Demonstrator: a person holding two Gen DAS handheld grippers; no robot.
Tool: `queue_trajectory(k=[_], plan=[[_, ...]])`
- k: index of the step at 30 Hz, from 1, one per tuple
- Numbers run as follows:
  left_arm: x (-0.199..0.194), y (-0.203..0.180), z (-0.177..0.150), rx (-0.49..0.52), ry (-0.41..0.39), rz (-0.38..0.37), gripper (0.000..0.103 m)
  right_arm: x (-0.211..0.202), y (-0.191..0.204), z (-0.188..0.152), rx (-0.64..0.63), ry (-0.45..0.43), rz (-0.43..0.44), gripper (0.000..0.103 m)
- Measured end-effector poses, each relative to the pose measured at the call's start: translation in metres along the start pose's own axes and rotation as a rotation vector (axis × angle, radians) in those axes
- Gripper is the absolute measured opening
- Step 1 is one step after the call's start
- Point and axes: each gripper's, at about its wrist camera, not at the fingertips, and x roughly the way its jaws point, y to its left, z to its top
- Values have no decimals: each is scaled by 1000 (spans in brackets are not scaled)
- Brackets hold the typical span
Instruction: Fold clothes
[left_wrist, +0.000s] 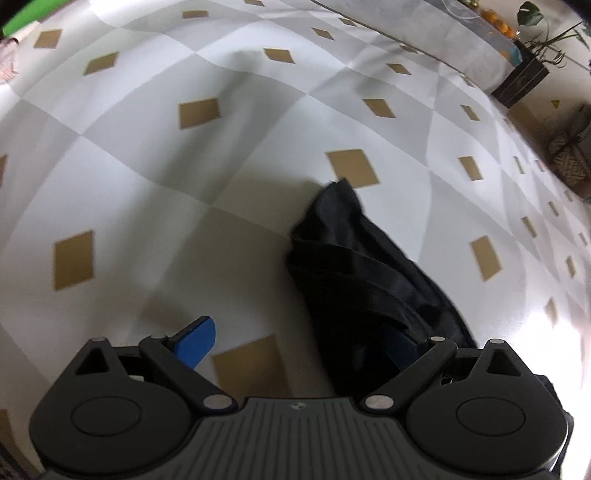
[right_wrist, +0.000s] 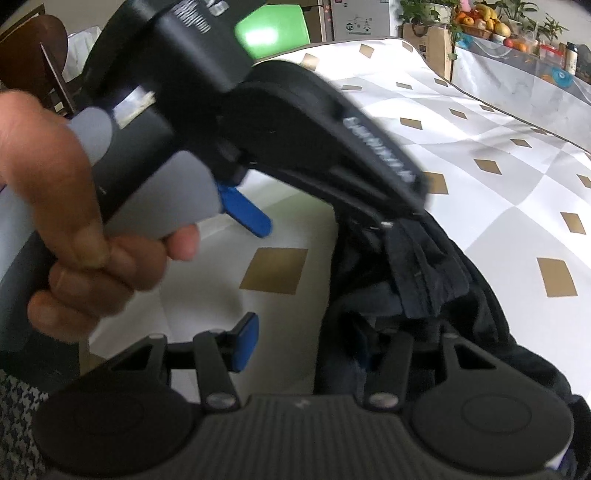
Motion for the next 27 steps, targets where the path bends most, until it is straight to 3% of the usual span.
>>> queue_trajectory(k=[9, 13, 18, 27], plan=[[-13, 16, 2, -118, -17, -61, 96, 7, 29, -4, -123, 21, 14, 52], [-18, 32, 2, -186, -33, -40, 96, 8, 36, -6, -133, 20, 22, 54], [-26, 42, 3, -199, -54, -15, 96, 8, 41, -4, -163, 29, 34, 56], [-29, 43, 4, -170, -67, -5, 96, -11, -7, 3, 200, -16, 109, 60]])
